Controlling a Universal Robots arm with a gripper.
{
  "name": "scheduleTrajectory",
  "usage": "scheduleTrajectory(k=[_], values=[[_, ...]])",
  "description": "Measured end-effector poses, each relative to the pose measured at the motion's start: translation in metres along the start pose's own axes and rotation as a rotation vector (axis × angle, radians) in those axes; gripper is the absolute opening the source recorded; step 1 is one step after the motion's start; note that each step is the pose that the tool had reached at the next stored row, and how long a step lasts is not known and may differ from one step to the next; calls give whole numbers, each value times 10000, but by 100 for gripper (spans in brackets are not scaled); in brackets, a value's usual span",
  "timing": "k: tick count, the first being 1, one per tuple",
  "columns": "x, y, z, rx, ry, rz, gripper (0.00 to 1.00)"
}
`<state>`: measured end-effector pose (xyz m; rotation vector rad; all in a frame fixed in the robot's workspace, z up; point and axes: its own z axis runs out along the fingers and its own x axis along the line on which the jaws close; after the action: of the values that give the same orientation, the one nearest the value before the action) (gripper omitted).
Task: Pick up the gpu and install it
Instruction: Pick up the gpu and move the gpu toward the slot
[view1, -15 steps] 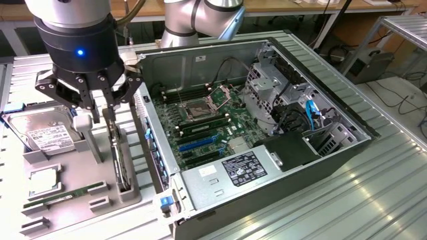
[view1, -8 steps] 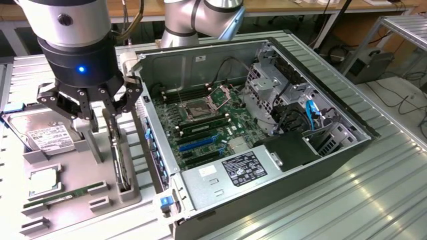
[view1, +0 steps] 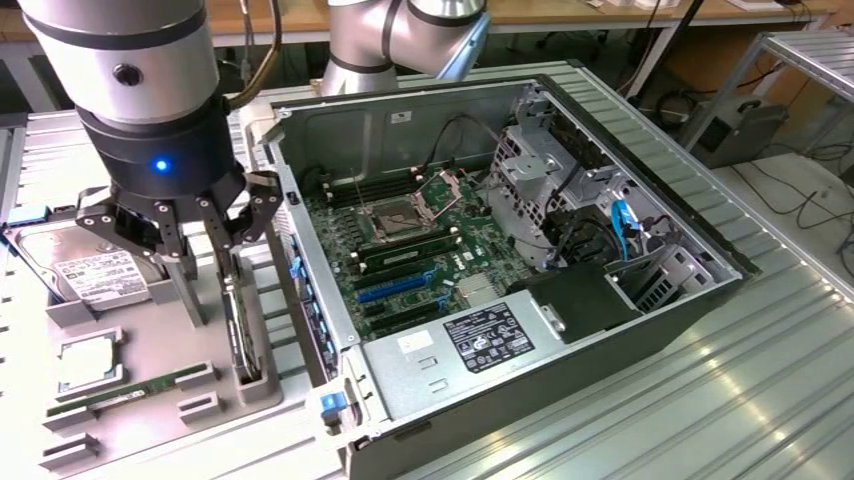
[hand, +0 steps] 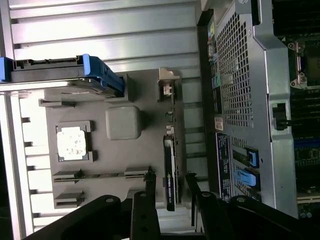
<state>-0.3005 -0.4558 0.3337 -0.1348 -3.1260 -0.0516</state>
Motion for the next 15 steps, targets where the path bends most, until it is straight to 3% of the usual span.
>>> scheduleTrajectory(k=[15], values=[[-9,-24,311,-2,-15,0,36]])
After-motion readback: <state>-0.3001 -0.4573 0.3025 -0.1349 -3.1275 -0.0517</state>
